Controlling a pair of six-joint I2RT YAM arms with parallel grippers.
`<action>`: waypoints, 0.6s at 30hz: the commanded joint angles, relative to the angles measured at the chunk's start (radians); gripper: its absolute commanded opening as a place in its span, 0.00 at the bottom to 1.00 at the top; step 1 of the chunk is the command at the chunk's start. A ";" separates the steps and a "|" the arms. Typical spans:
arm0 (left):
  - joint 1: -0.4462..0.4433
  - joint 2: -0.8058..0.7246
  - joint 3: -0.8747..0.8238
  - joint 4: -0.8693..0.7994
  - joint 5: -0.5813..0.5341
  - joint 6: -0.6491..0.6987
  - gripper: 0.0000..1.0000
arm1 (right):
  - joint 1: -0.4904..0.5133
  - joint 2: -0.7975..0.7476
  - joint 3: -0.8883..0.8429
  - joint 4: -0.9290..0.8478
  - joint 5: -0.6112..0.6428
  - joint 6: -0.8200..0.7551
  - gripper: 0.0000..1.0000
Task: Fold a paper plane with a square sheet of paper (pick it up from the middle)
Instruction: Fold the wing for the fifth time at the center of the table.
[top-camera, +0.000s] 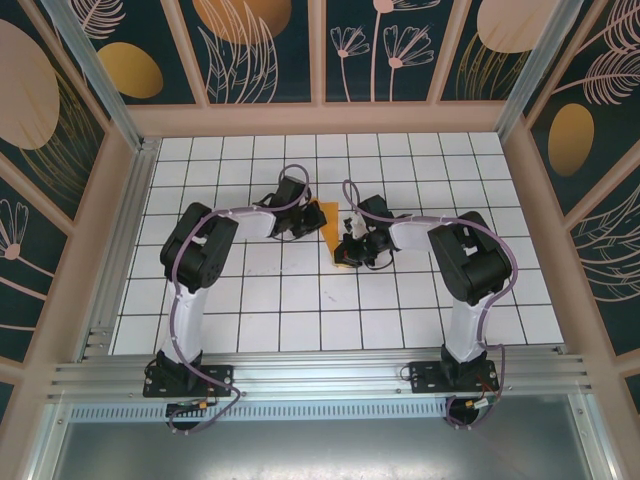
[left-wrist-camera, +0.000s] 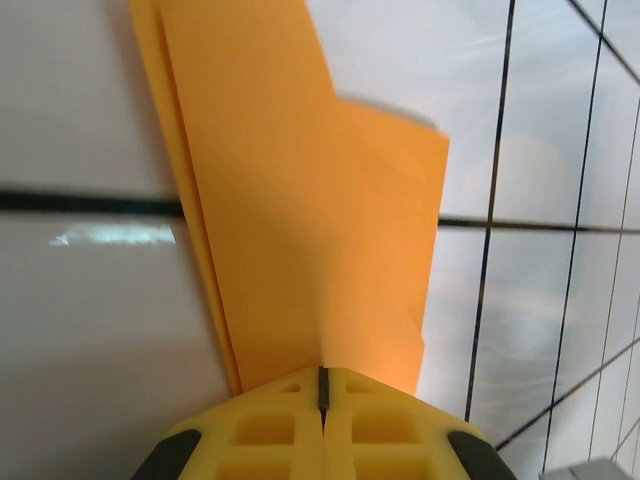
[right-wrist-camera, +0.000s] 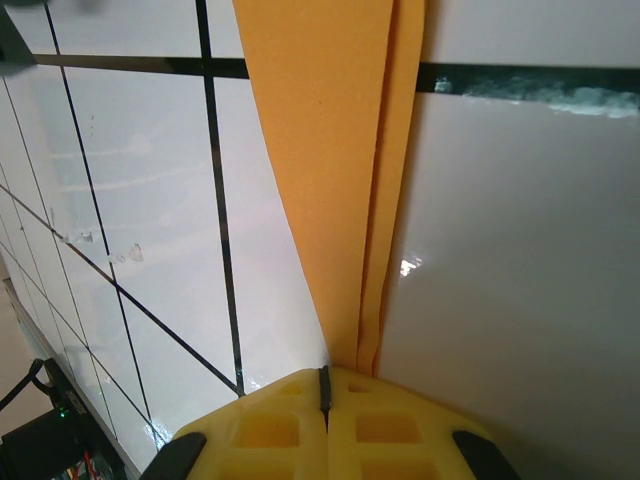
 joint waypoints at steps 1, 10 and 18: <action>0.063 0.067 0.061 -0.044 -0.132 0.045 0.07 | -0.005 0.109 -0.077 -0.156 0.199 -0.010 0.00; 0.094 0.162 0.228 -0.141 -0.208 0.092 0.07 | -0.006 0.097 -0.090 -0.156 0.208 -0.009 0.00; 0.142 0.169 0.237 -0.124 -0.245 0.132 0.07 | -0.012 0.084 -0.100 -0.145 0.200 -0.007 0.00</action>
